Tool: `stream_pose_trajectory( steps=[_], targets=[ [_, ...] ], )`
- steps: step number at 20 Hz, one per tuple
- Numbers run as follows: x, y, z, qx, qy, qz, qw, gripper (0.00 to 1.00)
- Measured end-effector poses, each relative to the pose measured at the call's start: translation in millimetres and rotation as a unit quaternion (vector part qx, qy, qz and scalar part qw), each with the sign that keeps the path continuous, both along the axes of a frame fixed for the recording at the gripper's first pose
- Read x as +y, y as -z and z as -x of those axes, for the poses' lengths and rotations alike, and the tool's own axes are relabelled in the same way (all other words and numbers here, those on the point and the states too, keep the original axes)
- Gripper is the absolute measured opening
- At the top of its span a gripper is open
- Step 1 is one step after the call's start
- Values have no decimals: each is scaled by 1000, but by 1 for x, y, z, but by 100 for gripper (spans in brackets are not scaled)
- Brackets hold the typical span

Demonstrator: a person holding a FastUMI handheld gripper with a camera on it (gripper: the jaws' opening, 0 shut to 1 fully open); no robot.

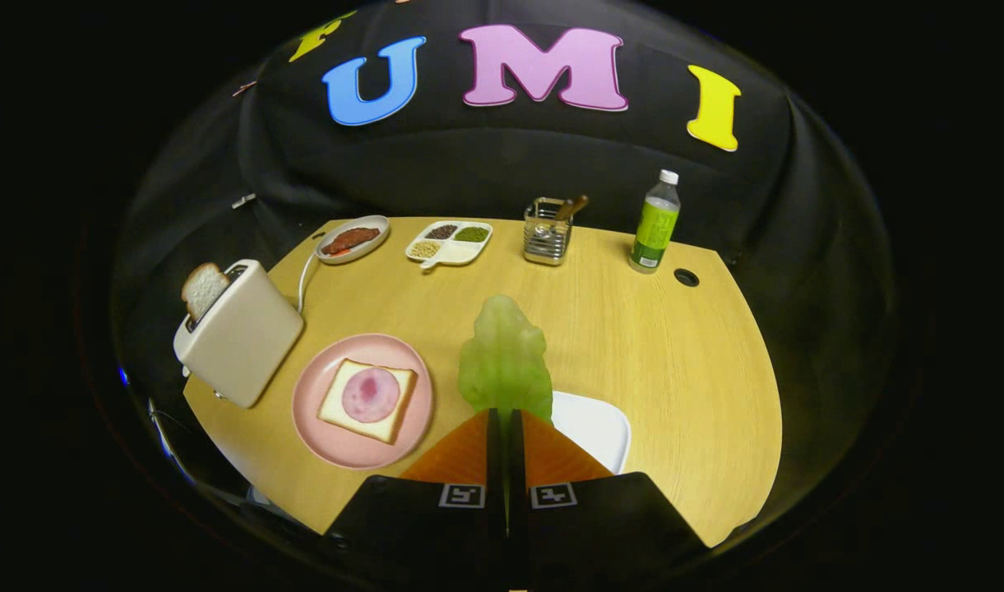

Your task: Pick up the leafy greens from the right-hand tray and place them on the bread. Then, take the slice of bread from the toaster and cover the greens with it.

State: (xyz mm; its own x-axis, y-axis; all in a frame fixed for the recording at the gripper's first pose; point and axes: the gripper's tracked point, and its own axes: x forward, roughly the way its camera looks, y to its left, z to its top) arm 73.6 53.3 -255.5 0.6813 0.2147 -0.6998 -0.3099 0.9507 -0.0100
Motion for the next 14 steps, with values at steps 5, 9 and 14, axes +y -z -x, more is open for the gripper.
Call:
stream_pose_trajectory(
  steps=[5,9,14],
  targets=[
    [63,-2,8,-2,-36,-11,999,5],
    [104,13,19,15,-67,-11,998,5],
    [139,44,24,39,-99,9,994,5]
  ],
)
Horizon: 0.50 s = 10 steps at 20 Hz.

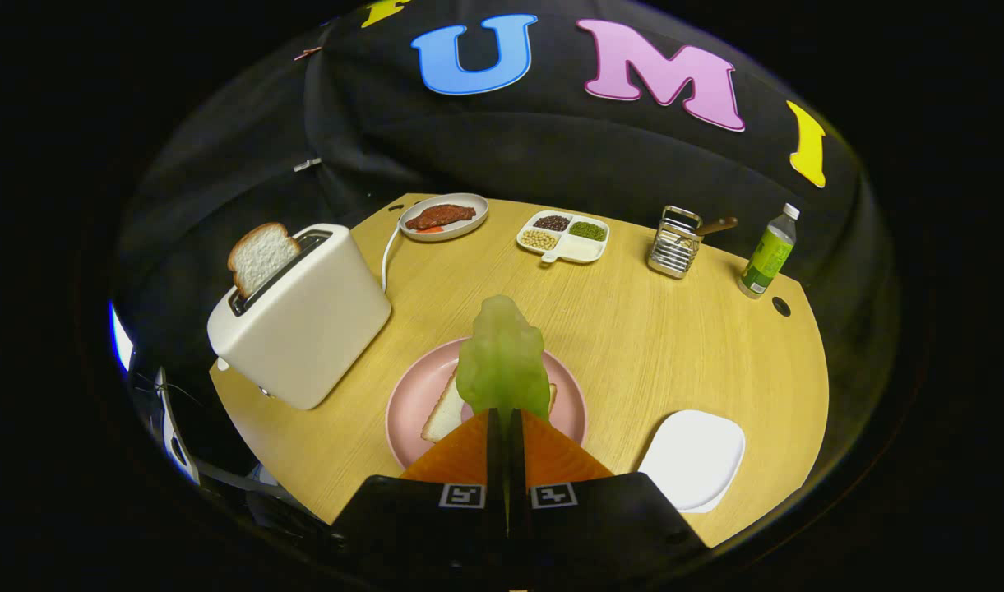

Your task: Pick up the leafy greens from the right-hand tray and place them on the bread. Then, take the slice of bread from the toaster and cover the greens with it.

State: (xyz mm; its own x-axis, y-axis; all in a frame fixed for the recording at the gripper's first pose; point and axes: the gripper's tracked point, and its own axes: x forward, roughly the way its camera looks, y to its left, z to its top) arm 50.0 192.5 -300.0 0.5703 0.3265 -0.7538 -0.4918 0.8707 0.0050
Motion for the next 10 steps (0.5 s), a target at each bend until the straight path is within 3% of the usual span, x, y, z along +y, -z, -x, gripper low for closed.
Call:
stream_pose_trajectory(
  steps=[6,10],
  targets=[
    [18,33,6,29,-15,27,999,7],
    [18,42,4,28,-11,40,999,16]
  ],
)
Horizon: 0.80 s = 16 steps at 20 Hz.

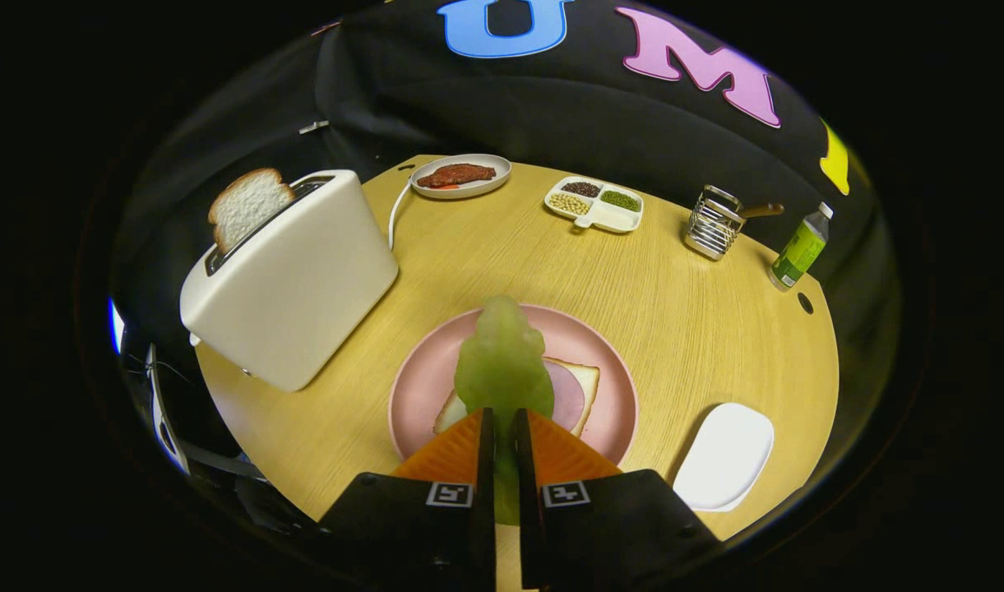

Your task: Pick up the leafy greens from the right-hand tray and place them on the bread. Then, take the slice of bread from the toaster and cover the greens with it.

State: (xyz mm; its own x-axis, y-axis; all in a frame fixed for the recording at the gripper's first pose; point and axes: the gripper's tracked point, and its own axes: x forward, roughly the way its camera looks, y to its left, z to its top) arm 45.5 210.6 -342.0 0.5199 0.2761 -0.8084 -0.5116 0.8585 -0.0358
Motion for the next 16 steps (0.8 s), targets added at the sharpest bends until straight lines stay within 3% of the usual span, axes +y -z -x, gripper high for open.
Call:
stream_pose_trajectory(
  steps=[4,6,11,12,16],
  targets=[
    [-3,0,-1,-2,6,7,1000,20],
    [-4,-4,-2,-7,8,7,1000,29],
    [1,-19,-4,-27,12,-10,1000,92],
    [5,-27,-5,-31,11,-17,999,100],
    [37,-68,2,-54,1,-58,997,100]
  ],
)
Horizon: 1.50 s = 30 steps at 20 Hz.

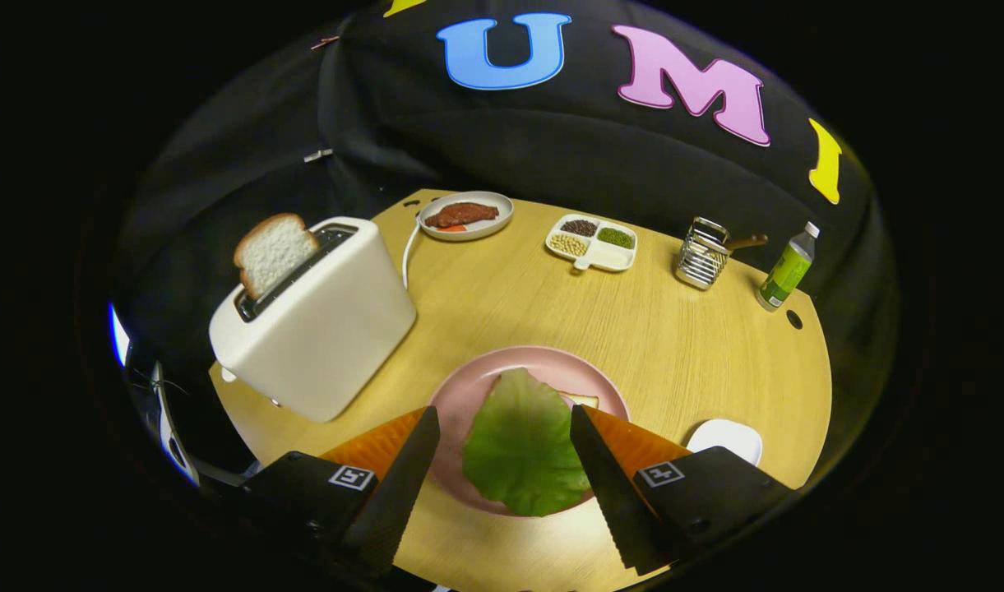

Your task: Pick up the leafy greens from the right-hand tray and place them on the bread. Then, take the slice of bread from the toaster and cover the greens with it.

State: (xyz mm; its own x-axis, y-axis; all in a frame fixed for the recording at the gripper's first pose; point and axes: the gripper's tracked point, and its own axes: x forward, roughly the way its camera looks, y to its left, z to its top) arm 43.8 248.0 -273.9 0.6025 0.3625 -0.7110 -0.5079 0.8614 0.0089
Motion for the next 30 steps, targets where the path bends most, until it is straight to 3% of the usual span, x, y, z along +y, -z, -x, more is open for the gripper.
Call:
stream_pose_trajectory(
  steps=[7,13,20,30],
  targets=[
    [85,-79,-3,-52,-34,-66,996,99],
    [160,-112,4,-70,-77,-96,990,100],
    [230,-103,27,-65,-114,-96,987,99],
    [280,-50,19,-68,-100,-32,992,99]
  ],
)
